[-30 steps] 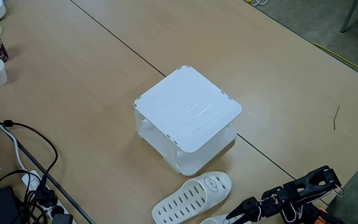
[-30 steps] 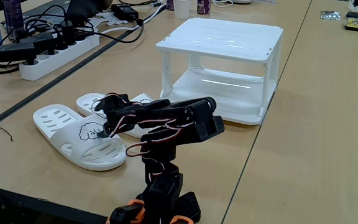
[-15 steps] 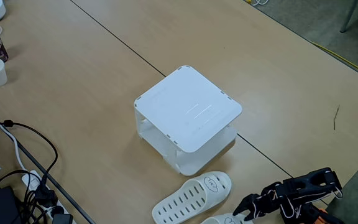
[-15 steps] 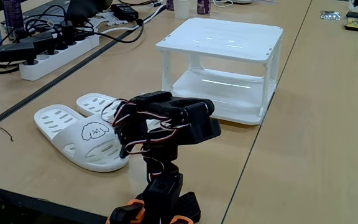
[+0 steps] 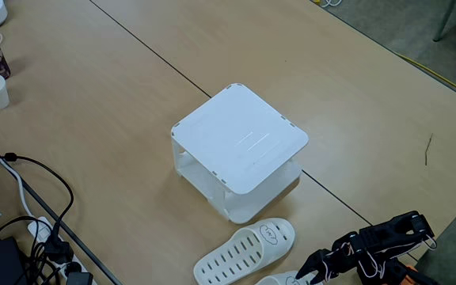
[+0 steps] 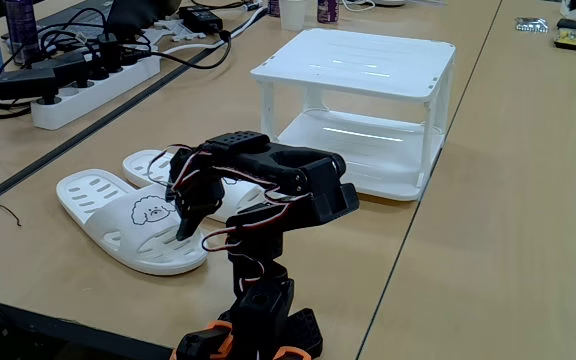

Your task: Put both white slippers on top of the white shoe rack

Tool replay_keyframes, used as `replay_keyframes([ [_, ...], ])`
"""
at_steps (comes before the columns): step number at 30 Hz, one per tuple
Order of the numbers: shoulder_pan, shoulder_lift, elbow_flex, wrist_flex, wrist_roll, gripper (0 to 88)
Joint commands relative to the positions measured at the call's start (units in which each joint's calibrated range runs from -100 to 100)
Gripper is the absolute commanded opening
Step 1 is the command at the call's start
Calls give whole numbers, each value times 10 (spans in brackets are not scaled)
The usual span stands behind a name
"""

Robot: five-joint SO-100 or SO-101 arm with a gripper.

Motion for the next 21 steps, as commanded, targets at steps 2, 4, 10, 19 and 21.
replay_keyframes([
  [2,-3,3,-25,-5,4,243],
  [4,-1,3,-13,-6,4,243],
  [10,1,20,-1,-28,4,243],
  [19,0,130,-7,-169,4,243],
  [21,0,142,-7,-203,4,243],
])
